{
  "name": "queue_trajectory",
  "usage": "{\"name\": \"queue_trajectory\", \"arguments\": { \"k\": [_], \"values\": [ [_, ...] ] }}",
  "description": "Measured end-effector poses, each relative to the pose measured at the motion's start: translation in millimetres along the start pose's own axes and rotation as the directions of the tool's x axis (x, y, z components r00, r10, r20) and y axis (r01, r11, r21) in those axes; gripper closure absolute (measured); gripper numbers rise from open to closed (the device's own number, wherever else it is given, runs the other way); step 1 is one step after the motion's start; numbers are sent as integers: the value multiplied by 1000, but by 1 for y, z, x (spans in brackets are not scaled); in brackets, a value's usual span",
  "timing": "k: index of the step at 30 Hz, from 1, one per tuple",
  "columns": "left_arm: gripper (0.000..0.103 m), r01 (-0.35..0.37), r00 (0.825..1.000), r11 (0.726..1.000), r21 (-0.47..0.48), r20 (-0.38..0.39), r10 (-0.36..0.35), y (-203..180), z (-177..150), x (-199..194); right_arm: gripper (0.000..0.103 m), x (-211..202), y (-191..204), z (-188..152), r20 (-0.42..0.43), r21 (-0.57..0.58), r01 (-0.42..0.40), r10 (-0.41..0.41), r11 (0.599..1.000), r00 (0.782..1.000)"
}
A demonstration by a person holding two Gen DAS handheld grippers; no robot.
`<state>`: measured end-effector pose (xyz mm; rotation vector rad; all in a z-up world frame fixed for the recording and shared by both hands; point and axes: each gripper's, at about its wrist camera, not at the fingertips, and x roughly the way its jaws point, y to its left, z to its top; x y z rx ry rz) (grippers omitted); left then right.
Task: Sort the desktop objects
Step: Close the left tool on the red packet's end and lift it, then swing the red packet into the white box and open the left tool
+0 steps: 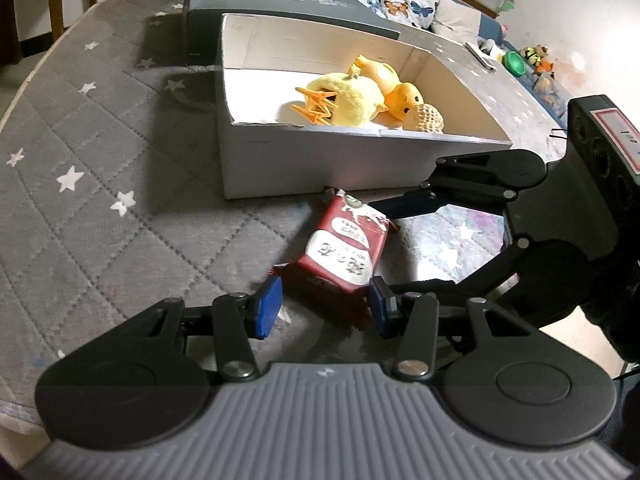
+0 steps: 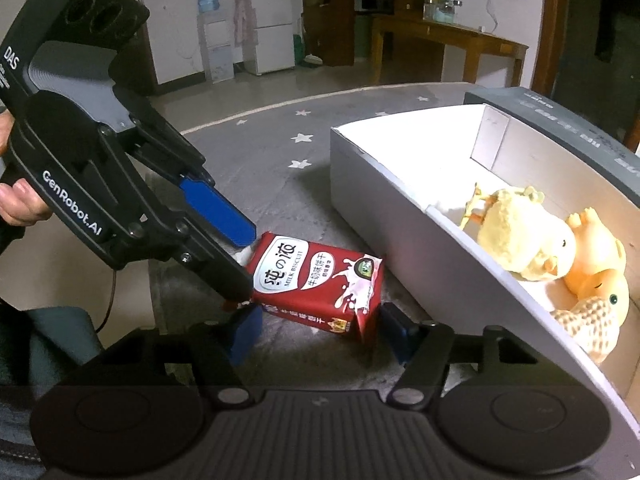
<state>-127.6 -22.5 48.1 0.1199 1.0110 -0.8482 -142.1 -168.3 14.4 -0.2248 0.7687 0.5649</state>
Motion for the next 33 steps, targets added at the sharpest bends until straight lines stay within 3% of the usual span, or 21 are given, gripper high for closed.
{"name": "queue_trajectory", "arguments": {
  "k": [17,26,33],
  "values": [
    [55,24,1000,999,-29,10,-23,1,6,6,46,-3,4,-3,15,22,16,-16,1000,1000],
    [55,29,1000,998,-50,10,-29,3,9,10,44,-4,3,-4,26,22,23,-24,999,999],
    [55,36,999,999,-30,40,-35,-4,12,-5,48,-11,5,-1,42,44,17,-19,999,999]
  ]
}}
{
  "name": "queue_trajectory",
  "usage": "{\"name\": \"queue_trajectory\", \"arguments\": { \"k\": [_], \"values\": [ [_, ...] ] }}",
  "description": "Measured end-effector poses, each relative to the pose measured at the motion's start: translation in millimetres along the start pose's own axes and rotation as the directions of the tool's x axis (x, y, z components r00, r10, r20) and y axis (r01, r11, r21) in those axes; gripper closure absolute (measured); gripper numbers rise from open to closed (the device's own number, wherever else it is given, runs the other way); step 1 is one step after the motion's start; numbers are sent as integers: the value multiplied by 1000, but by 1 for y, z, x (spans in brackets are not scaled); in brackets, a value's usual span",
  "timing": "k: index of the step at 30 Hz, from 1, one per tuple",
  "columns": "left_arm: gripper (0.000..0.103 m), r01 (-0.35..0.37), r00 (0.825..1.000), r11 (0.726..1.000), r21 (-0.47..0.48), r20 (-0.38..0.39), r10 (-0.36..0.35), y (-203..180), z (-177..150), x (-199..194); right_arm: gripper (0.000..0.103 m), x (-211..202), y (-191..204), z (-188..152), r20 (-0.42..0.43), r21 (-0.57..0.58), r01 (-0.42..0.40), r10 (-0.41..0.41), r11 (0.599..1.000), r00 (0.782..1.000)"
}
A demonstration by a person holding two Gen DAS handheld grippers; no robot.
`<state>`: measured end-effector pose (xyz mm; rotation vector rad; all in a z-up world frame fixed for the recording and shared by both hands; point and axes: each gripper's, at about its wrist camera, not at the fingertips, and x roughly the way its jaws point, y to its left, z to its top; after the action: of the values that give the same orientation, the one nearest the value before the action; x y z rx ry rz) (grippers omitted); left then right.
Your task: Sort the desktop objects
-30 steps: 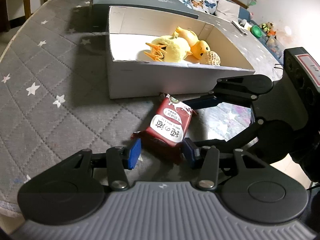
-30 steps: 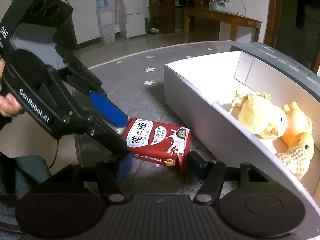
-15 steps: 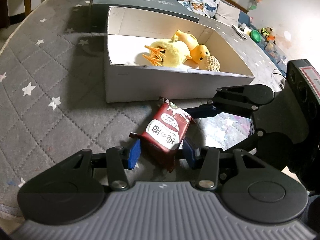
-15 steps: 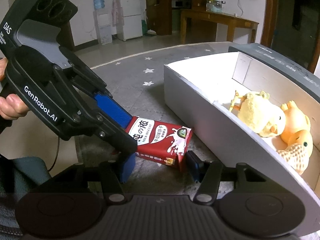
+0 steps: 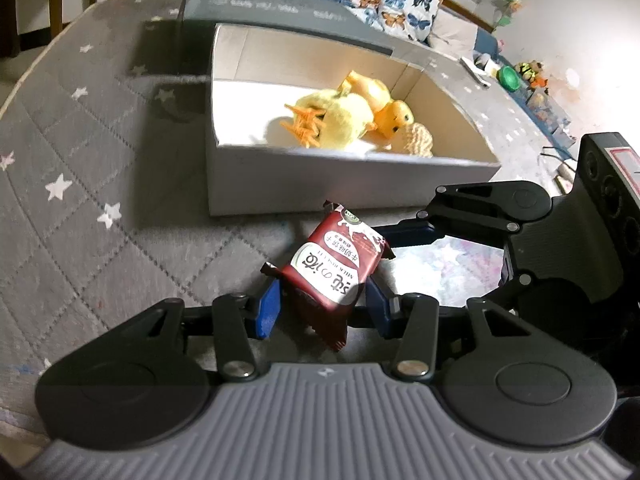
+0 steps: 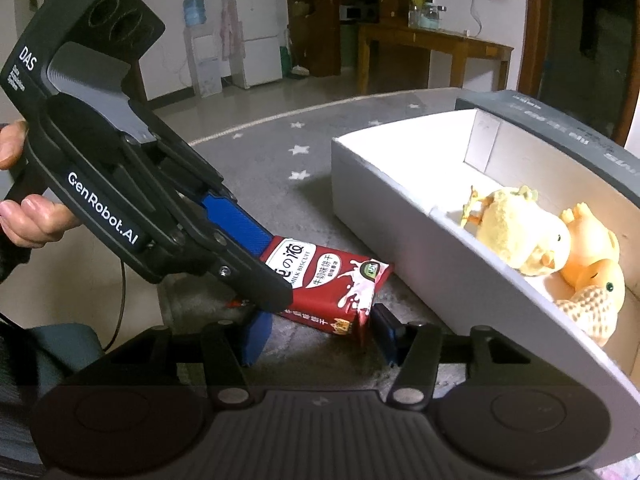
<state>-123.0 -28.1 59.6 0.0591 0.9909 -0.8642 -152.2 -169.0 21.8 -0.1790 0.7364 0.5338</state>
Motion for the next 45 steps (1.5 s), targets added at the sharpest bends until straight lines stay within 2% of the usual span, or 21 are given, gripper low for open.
{"name": "queue_trajectory", "arguments": {
  "k": [5,11,14,16,22,30,37,42,45],
  "values": [
    [55,8,998,999,40,62,-10,-12,12,-22,48,-20,2,10,42,9,14,-14,1000,999],
    [55,-8,992,993,118,129,-7,-25,45,-29,48,-46,-5,34,103,8,58,-59,998,993],
    [55,11,989,990,139,147,-32,-28,64,-24,49,-51,-17,48,126,28,82,-85,996,988],
    [55,25,988,989,147,150,-48,-30,75,-17,56,-51,-23,55,141,27,84,-87,996,986],
    [55,34,988,988,153,144,-56,-32,99,9,58,-40,-43,72,158,30,122,-125,992,980],
    [55,44,989,991,126,133,-61,-21,97,17,57,-37,-70,59,135,104,136,-149,985,979],
    [55,58,980,978,201,174,-94,-34,76,-9,51,-66,-69,39,171,139,139,-162,980,972],
    [55,108,980,963,248,139,-145,-43,51,-13,48,-96,-57,17,181,168,150,-180,974,967],
    [55,140,982,959,245,87,-166,-45,40,-1,48,-106,-51,2,159,188,147,-178,971,971]
  ]
}}
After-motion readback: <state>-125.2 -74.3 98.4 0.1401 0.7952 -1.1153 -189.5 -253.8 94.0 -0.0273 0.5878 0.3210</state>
